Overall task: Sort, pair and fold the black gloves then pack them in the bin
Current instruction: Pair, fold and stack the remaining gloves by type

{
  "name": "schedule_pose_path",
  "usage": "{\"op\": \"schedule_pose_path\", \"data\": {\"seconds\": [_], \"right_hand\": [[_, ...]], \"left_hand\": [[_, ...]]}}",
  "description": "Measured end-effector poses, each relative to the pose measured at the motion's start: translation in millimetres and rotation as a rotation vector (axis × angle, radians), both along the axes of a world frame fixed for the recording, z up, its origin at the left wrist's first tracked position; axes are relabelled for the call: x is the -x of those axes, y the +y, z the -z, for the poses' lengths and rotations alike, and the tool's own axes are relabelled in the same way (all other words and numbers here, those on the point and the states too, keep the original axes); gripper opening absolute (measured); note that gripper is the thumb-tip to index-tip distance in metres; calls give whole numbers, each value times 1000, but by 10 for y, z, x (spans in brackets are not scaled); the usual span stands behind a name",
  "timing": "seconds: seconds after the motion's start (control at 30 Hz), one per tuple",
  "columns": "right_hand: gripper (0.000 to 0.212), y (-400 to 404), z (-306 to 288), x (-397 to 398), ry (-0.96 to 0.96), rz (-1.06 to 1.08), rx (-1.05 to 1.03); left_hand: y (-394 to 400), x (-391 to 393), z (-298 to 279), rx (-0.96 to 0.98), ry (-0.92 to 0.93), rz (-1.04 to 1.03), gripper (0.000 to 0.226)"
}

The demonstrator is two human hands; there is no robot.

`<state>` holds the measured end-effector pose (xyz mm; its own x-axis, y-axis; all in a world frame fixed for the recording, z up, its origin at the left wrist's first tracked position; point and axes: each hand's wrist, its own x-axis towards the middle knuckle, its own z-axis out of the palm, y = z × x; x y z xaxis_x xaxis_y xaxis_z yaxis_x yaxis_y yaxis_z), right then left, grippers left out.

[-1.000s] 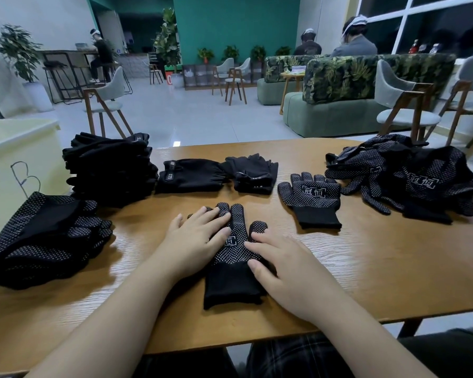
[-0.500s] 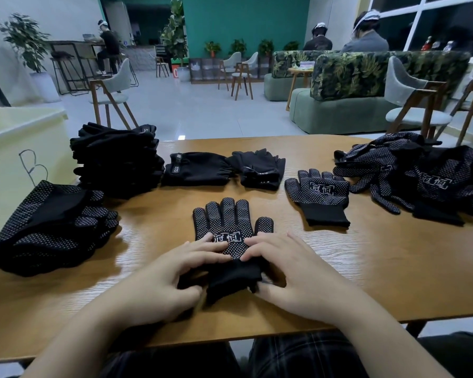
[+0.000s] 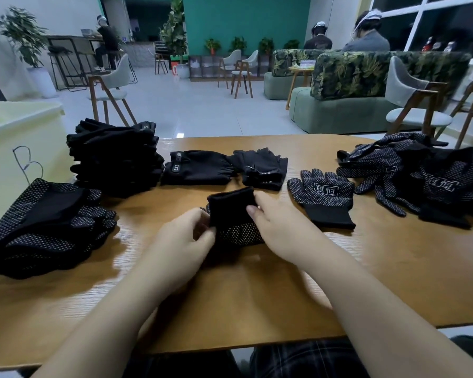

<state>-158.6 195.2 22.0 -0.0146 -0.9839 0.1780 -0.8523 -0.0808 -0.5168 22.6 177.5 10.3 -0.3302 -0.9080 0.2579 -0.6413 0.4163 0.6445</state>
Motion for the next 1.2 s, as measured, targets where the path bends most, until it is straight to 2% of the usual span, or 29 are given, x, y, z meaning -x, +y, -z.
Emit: {"op": "schedule_pose_path", "data": {"seconds": [0.17, 0.27, 0.37, 0.47, 0.57, 0.73, 0.87, 0.97, 1.03, 1.1, 1.2], "right_hand": [[25, -261, 74, -48, 204, 84, -72], [27, -315, 102, -97, 249, 108, -35], [23, -312, 167, -108, 264, 124, 99], [17, -241, 163, -71, 213, -2, 314], [19, -97, 150, -52, 186, -151, 315], [35, -13, 199, -81, 213, -172, 69], [21, -37, 184, -103, 215, -158, 124], [15, -50, 181, -132, 25, -156, 198], [13, -32, 150, -218, -144, -213, 186], [16, -19, 121, -314, -190, -345, 137], [21, -40, 76, -408, -190, -475, 147]], "left_hand": [[-107, 146, -7, -46, -115, -164, 14], [-116, 191, 31, -8, -142, -216, 13], [-123, 204, 84, 47, -133, -267, 15], [-128, 171, 114, 114, -151, -275, 19], [-122, 90, 115, 83, -56, -264, 19], [-57, -5, 89, -6, 62, -262, 17], [93, -21, 71, -53, 84, -313, 22], [186, 10, 79, -99, 151, -246, 29], [164, 34, 62, -157, 333, -228, 34], [111, 40, 26, -195, 514, -249, 35], [71, -13, -20, -108, 559, -268, 34]]}}
